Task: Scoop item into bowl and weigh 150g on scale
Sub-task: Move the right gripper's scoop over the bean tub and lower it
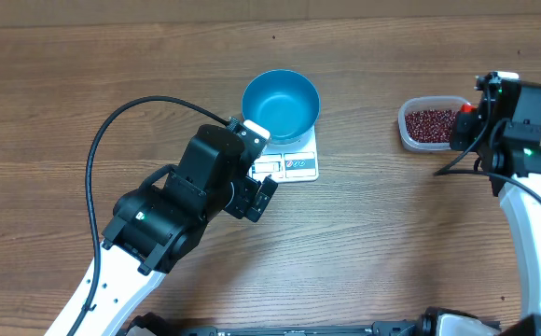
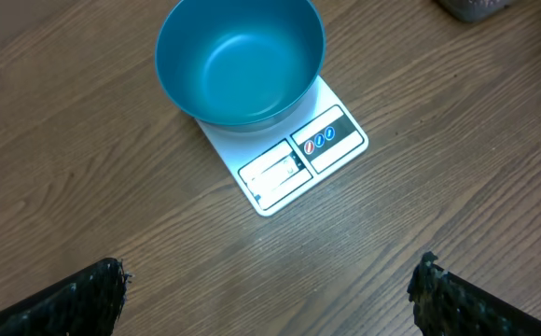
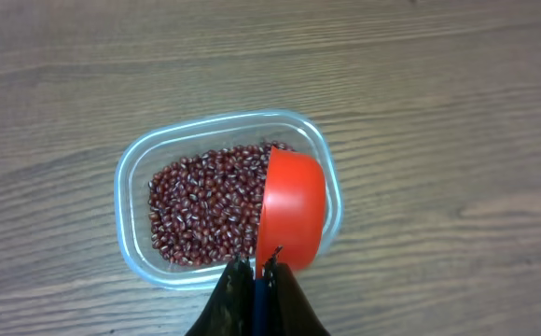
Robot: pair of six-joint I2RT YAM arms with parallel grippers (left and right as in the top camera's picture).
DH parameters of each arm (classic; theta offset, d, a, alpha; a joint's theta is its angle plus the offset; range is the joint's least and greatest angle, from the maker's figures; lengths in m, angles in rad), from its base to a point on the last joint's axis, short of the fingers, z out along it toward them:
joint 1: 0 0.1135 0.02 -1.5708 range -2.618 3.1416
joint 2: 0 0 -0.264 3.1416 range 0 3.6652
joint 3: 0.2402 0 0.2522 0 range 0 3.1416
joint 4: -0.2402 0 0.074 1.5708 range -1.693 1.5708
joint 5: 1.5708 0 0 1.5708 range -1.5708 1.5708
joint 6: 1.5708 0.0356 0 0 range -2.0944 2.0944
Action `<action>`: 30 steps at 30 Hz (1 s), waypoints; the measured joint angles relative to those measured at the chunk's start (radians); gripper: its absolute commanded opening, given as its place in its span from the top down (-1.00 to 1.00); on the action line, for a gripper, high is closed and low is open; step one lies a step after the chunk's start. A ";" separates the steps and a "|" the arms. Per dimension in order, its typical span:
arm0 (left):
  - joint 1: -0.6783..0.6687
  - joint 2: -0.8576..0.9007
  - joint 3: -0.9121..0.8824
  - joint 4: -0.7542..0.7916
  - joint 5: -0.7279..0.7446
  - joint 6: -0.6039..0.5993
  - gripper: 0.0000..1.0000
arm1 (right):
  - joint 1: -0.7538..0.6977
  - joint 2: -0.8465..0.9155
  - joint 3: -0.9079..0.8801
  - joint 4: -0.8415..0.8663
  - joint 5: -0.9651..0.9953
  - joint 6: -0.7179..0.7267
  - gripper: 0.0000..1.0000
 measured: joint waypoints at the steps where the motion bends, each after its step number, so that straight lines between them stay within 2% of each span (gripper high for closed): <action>1: 0.000 0.000 0.000 0.000 0.000 0.000 -0.99 | 0.000 0.011 0.000 0.011 -0.003 -0.013 0.93; 13: 0.000 0.000 0.000 0.000 0.000 0.000 -1.00 | -0.001 0.133 0.000 0.061 -0.017 -0.180 0.92; 30: 0.000 0.000 0.000 0.000 0.000 0.000 -0.99 | -0.001 0.183 0.000 0.042 -0.076 -0.212 0.93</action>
